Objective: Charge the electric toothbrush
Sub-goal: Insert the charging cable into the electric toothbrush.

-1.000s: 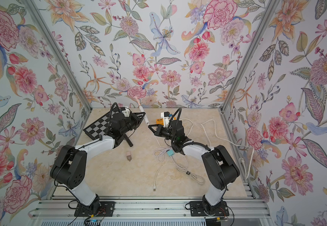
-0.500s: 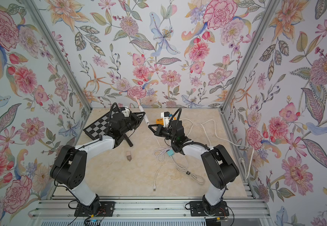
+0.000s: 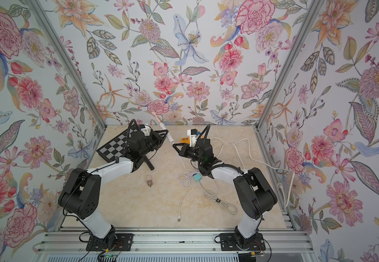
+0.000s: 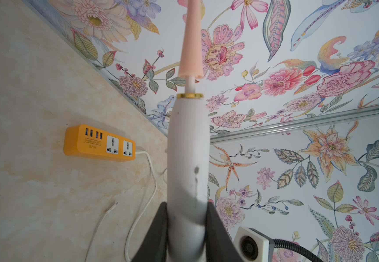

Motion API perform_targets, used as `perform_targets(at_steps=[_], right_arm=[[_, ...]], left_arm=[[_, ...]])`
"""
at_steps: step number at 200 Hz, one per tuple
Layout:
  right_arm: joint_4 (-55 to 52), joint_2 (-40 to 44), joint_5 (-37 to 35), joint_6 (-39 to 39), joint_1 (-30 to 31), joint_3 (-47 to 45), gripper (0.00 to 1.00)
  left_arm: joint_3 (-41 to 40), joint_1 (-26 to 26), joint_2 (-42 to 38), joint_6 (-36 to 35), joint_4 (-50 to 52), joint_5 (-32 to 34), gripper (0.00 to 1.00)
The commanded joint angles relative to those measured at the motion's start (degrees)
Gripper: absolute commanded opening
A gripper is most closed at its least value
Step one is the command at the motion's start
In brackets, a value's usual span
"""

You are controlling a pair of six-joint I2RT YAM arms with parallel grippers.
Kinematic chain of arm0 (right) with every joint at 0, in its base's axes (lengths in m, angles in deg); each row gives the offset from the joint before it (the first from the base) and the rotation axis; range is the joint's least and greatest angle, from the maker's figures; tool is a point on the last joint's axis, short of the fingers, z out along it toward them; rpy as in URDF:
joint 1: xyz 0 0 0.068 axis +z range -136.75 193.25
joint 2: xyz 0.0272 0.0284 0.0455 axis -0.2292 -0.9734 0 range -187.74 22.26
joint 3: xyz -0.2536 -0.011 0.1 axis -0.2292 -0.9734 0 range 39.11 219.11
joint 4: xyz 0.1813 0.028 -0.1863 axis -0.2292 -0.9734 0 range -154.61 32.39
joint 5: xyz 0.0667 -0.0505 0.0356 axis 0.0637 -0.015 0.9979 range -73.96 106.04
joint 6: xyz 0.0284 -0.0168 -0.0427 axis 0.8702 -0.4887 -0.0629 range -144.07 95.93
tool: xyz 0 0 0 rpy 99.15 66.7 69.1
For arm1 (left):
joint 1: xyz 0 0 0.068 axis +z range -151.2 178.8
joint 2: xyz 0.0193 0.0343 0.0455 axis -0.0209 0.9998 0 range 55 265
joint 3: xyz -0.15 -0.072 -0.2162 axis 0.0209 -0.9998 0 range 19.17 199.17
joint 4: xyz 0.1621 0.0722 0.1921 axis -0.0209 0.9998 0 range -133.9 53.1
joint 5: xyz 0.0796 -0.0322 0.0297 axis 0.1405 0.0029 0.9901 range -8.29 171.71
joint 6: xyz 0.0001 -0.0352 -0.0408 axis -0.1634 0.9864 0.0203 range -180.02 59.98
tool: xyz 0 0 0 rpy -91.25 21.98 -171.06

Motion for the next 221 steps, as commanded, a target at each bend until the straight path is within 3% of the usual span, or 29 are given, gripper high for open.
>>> perform_targets(at_steps=[1,78,162,199,221], right_arm=[[0.46,-0.36,-5.11,0.17,-1.15,3.15,0.04],[2.75,0.08,-3.63,-0.32,-1.75,6.48,0.05],[3.8,0.95,-7.95,1.15,-3.5,6.85,0.04],[6.05,-0.52,0.14,1.24,-2.94,8.59,0.04],[10.19,-0.09,3.35,1.55,-2.26,6.94,0.05]], left_arm=[[-0.57,-3.37,-1.49,0.32,-0.71,-6.03,0.0],[-0.46,-8.91,-1.3,-5.57,4.35,-5.44,0.0],[-2.61,-17.75,0.13,-1.41,-2.57,-7.37,0.0],[0.05,-17.68,0.27,-7.5,3.79,-8.0,0.0],[0.99,-16.92,1.46,-6.94,3.02,-9.6,0.0]])
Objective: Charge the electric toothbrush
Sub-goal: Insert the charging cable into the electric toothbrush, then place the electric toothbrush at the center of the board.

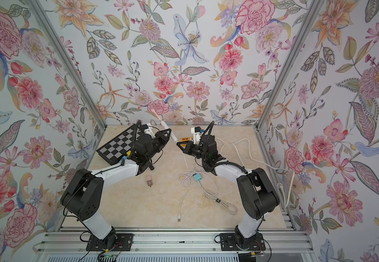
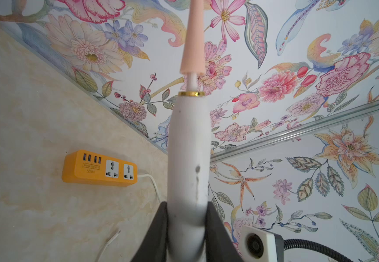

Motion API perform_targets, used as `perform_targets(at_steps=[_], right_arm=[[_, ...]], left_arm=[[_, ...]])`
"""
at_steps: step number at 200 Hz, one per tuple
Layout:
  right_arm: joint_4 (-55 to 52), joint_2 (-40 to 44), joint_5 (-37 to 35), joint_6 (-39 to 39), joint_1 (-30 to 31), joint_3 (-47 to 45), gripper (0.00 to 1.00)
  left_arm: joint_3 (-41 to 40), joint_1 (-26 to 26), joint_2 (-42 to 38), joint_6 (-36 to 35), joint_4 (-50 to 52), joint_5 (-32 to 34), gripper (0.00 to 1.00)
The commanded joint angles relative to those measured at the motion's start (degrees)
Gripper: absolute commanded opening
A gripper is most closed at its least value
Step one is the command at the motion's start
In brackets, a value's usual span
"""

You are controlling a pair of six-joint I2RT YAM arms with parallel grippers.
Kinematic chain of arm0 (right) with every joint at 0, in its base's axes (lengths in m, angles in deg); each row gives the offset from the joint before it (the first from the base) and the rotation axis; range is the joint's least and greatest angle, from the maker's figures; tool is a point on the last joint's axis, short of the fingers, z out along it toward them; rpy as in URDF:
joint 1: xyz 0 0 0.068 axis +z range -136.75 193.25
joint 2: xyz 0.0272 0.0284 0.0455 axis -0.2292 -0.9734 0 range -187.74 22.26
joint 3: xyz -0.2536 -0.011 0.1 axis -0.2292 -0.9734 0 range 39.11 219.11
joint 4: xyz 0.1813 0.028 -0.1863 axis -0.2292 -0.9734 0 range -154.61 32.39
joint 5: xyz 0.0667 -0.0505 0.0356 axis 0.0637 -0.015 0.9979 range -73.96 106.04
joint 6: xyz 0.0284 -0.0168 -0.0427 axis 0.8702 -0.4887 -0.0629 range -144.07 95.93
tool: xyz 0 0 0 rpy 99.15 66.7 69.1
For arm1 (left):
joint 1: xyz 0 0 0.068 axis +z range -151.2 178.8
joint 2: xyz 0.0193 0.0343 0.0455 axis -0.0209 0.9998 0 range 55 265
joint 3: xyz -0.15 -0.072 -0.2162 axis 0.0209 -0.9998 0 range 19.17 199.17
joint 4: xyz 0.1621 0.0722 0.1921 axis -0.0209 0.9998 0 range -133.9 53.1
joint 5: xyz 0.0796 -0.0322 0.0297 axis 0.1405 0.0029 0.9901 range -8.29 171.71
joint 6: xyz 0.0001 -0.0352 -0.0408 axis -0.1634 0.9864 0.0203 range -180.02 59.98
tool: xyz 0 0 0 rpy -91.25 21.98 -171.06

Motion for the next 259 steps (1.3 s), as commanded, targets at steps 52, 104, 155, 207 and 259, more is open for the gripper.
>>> perform_targets(at_steps=[52,104,155,207,259], right_arm=[[7.27,7.53,-2.07,-6.43,0.69,-2.9,0.18],[-13.06,32.79,-13.18,-20.05,2.36,-21.26,0.61],[-29.58,40.62,-23.8,-26.02,1.5,-20.27,0.63],[-29.8,41.19,-22.82,-23.74,0.03,-20.84,0.63],[-32.58,41.61,-20.76,-23.01,-5.05,-21.64,0.62]], left_arm=[[2.67,-3.68,-1.49,-9.22,15.8,-17.29,0.0],[-0.38,4.13,-1.71,-18.24,28.74,-3.45,0.0],[1.31,4.01,9.13,-18.83,29.91,3.19,0.0],[4.47,4.04,14.12,-18.66,33.33,5.84,0.38],[8.03,2.05,1.04,-27.19,42.53,12.9,0.6]])
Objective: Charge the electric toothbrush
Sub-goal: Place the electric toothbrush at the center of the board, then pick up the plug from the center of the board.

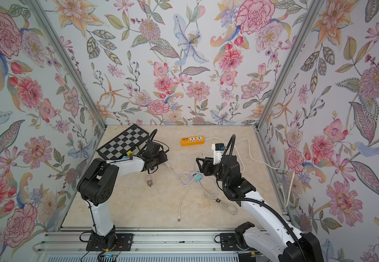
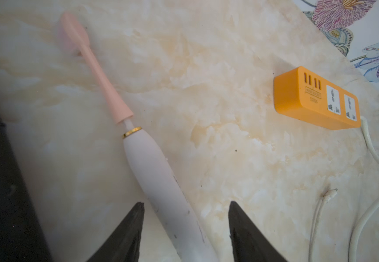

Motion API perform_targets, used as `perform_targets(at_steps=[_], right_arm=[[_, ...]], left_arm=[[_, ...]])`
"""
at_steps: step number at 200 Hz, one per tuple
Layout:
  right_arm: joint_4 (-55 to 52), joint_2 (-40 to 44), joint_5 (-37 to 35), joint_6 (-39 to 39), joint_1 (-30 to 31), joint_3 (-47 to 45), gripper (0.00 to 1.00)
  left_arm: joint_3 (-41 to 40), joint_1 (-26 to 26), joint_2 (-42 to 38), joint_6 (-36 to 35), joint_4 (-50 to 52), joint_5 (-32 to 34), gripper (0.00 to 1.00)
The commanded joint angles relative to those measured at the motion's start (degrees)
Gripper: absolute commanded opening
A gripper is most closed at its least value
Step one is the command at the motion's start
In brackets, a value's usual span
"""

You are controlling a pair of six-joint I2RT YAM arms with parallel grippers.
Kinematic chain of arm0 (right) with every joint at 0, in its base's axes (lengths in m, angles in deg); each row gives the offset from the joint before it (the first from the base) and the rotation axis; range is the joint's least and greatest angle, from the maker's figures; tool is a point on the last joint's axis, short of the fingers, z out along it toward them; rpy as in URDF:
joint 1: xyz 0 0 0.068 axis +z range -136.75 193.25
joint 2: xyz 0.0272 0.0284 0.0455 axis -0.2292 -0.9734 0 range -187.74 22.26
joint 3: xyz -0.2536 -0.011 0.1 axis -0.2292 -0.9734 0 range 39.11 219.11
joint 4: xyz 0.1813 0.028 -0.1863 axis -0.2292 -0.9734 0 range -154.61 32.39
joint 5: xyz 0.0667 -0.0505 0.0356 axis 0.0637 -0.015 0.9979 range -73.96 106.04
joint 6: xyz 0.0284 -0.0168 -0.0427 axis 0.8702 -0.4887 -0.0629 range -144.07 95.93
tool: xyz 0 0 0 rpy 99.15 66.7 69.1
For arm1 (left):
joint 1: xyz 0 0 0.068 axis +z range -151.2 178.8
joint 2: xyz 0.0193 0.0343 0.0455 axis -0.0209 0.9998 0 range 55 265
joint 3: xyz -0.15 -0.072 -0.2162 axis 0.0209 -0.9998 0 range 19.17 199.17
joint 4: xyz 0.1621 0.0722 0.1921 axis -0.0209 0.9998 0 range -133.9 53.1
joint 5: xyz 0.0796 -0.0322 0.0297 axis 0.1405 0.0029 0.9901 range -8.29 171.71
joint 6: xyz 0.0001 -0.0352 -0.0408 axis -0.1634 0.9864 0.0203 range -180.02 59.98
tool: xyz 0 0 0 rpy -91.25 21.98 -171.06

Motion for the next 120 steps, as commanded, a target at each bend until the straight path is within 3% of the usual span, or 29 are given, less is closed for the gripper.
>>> perform_targets(at_steps=[1,46,73,91,120], right_arm=[[-2.27,0.84,1.19,0.3,-2.96,-0.65,0.62],[-3.24,-0.91,8.89,-0.09,-5.73,-4.77,0.48],[-2.71,-3.58,9.57,-1.12,-4.21,-8.77,0.44],[-0.92,-6.18,5.96,-3.16,-1.16,-10.13,0.48],[9.03,-11.78,3.99,-1.63,0.07,-13.63,0.5]], left_arm=[[4.18,-2.25,-9.08,-5.78,5.71,5.67,0.59],[11.54,-18.21,-10.21,-15.15,16.99,5.75,0.57],[7.37,-19.54,-9.28,-16.62,10.09,-2.12,0.57],[7.28,-19.69,-6.64,-17.38,7.06,-7.83,0.59],[9.27,-19.93,-2.28,-17.68,6.13,-11.19,0.67]])
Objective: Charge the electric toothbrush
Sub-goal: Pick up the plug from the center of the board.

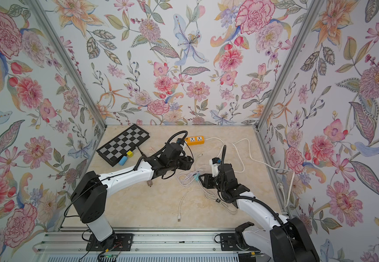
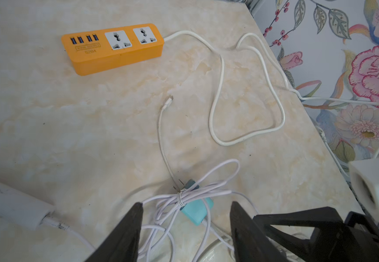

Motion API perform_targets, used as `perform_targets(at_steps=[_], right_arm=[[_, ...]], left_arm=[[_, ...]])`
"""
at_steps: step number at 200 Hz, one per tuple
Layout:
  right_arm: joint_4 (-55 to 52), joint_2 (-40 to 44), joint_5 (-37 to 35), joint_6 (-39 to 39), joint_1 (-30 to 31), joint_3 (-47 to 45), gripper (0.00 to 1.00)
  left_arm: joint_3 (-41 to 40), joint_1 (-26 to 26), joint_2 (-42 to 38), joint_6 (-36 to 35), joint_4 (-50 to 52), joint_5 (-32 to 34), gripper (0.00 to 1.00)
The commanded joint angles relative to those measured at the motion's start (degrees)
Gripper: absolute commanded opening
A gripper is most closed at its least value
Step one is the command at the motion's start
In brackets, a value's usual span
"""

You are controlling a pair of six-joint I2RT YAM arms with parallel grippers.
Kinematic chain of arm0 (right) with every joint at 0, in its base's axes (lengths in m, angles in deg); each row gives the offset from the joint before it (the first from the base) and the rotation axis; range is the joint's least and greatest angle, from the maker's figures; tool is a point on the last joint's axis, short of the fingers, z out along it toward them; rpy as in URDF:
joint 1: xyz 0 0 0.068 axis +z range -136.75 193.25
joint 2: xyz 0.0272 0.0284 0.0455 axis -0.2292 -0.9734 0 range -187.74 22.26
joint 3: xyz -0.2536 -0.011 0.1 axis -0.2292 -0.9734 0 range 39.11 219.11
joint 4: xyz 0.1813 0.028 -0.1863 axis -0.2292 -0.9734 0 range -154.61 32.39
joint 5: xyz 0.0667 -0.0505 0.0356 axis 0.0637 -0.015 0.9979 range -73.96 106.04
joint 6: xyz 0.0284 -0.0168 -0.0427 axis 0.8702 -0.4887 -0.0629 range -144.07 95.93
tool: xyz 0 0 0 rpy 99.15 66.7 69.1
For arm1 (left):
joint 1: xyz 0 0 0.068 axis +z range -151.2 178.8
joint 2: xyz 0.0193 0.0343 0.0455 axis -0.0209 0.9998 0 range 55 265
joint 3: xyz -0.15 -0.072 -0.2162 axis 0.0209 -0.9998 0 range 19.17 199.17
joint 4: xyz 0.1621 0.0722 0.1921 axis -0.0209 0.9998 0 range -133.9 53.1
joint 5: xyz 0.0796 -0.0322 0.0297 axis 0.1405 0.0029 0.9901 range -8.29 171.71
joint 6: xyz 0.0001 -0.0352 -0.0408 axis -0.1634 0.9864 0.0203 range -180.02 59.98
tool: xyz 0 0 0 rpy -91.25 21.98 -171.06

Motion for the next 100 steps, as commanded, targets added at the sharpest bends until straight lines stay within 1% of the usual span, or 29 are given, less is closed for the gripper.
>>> perform_targets(at_steps=[1,33,56,73,79,88,100], right_arm=[[8.31,-3.76,-2.06,-0.36,0.58,-2.08,0.5],[11.39,-13.26,1.07,1.42,1.99,0.41,0.48],[14.64,-17.77,2.42,2.3,2.92,0.83,0.4],[13.15,-19.93,1.08,1.17,3.29,2.09,0.29],[12.33,-20.02,0.14,0.94,3.32,2.38,0.23],[10.81,-19.33,-1.21,0.2,3.41,2.69,0.16],[5.73,-17.66,-3.61,-1.76,3.7,4.09,0.08]], left_arm=[[0.96,0.24,3.27,-2.41,-1.52,-4.74,0.67],[1.17,0.68,4.05,-2.4,-0.87,-3.03,0.67],[-0.45,1.56,3.38,-1.29,-1.96,-2.9,0.67],[-1.2,2.37,2.77,-0.55,-2.24,-2.97,0.68],[-1.46,2.64,2.36,-0.41,-2.29,-2.88,0.68],[-1.76,2.97,1.65,-0.43,-2.29,-2.69,0.69],[-1.75,3.53,0.51,-0.73,-1.5,-1.8,0.69]])
